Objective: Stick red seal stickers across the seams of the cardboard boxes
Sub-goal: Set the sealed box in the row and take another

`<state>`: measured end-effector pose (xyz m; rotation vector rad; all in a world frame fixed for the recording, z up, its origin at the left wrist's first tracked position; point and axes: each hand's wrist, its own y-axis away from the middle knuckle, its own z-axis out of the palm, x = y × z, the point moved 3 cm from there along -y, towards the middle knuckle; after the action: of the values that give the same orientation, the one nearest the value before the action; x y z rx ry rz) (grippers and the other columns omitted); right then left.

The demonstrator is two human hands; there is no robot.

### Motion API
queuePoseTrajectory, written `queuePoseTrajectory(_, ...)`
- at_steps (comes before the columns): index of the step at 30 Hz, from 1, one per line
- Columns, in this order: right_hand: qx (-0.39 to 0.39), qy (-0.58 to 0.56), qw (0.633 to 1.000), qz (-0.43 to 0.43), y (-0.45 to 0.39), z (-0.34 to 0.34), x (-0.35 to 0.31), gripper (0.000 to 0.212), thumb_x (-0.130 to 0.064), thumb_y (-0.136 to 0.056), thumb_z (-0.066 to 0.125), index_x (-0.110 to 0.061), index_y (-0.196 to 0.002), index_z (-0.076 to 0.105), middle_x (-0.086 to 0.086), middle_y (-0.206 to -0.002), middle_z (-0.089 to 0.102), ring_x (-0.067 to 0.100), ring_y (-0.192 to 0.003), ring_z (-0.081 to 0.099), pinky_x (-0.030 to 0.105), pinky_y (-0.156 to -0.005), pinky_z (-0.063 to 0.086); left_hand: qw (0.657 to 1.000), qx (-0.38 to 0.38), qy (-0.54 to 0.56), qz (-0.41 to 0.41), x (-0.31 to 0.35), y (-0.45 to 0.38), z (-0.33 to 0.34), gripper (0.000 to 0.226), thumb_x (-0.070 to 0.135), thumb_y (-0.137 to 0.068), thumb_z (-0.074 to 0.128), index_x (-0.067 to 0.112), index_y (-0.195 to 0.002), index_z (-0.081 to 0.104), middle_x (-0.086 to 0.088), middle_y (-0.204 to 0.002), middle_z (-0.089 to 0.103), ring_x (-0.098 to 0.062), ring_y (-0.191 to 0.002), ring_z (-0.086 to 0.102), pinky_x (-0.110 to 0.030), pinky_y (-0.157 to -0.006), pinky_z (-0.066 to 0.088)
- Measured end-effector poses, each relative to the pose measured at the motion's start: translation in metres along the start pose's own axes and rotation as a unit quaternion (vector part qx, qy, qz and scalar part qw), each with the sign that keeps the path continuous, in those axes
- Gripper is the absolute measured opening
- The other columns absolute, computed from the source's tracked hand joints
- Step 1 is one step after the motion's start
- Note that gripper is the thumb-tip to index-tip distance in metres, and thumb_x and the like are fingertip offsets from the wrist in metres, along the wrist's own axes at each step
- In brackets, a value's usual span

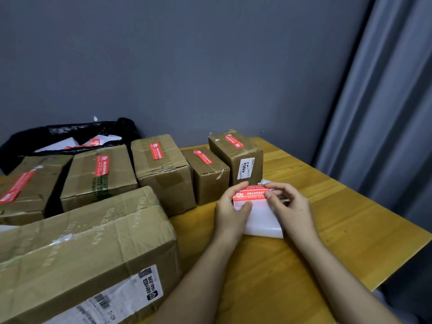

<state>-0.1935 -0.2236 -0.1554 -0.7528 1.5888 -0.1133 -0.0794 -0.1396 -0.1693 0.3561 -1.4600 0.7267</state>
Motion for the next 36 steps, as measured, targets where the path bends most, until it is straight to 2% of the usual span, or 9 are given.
queuePoseTrajectory(5,-0.007,-0.022,1.0,0.013,-0.0007,-0.0009,0.0014,0.021,-0.007,-0.085,0.07,-0.026,-0.094,0.07,-0.005,-0.085,0.071,-0.005,-0.076,0.062,0.009,-0.068,0.046,1.0,0.002,0.009,0.01,0.001,0.0002,-0.0007,0.044,-0.01,-0.085,0.056,0.016,-0.12,0.06,-0.005,-0.122,0.061,-0.019,-0.111,0.059,-0.016,-0.081,0.051)
queuePoseTrajectory(12,-0.005,-0.004,1.0,0.003,-0.0023,-0.0001,0.0013,0.022,-0.003,-0.084,0.07,-0.024,-0.083,0.067,-0.007,-0.082,0.068,-0.004,-0.071,0.058,0.01,-0.068,0.044,1.0,0.002,0.006,0.019,0.0019,0.0001,-0.0007,0.043,-0.01,-0.085,0.056,0.02,-0.117,0.06,-0.002,-0.12,0.062,-0.018,-0.111,0.059,-0.021,-0.087,0.051)
queuePoseTrajectory(17,-0.004,-0.006,1.0,0.011,-0.0019,-0.0013,0.0034,0.027,-0.008,-0.084,0.071,-0.024,-0.105,0.066,0.0,-0.084,0.069,-0.001,-0.074,0.06,0.014,-0.068,0.047,1.0,0.002,0.006,0.017,0.0011,0.0001,-0.0003,0.041,-0.008,-0.086,0.057,0.022,-0.114,0.06,-0.003,-0.121,0.062,-0.018,-0.111,0.059,-0.023,-0.087,0.052)
queuePoseTrajectory(21,0.005,-0.031,0.999,0.026,-0.0014,-0.0044,0.003,0.021,-0.008,-0.083,0.072,-0.021,-0.1,0.071,0.005,-0.087,0.072,0.002,-0.077,0.064,0.019,-0.071,0.052,1.0,-0.006,0.012,0.008,0.0009,0.0012,-0.0013,0.039,-0.004,-0.087,0.059,0.024,-0.114,0.058,-0.003,-0.121,0.061,-0.018,-0.11,0.059,-0.021,-0.082,0.053)
queuePoseTrajectory(26,0.013,-0.035,0.999,0.012,-0.001,-0.0047,-0.002,0.021,-0.006,-0.084,0.07,-0.026,-0.092,0.069,0.006,-0.081,0.071,0.002,-0.072,0.062,0.017,-0.067,0.05,1.0,-0.012,0.013,0.005,0.0046,0.0029,-0.0001,0.036,-0.002,-0.087,0.06,0.023,-0.112,0.057,0.002,-0.112,0.061,-0.011,-0.101,0.06,-0.016,-0.075,0.053)
queuePoseTrajectory(32,0.009,-0.012,1.0,-0.022,0.0,-0.0018,-0.005,0.025,-0.003,-0.086,0.068,-0.028,-0.091,0.065,0.002,-0.079,0.067,0.002,-0.07,0.058,0.016,-0.067,0.047,1.0,-0.009,0.016,0.003,0.0054,0.0042,0.0005,0.036,-0.004,-0.086,0.06,0.021,-0.112,0.057,0.007,-0.105,0.061,-0.006,-0.095,0.06,-0.014,-0.073,0.052)
queuePoseTrajectory(36,0.006,0.012,1.0,-0.026,0.001,-0.0022,-0.0027,0.025,-0.005,-0.087,0.067,-0.03,-0.092,0.065,-0.002,-0.079,0.065,0.005,-0.071,0.057,0.022,-0.067,0.047,1.0,-0.007,0.019,0.004,0.0056,0.0036,0.0012,0.038,-0.007,-0.085,0.06,0.022,-0.11,0.057,0.005,-0.106,0.062,-0.006,-0.094,0.06,-0.013,-0.074,0.051)
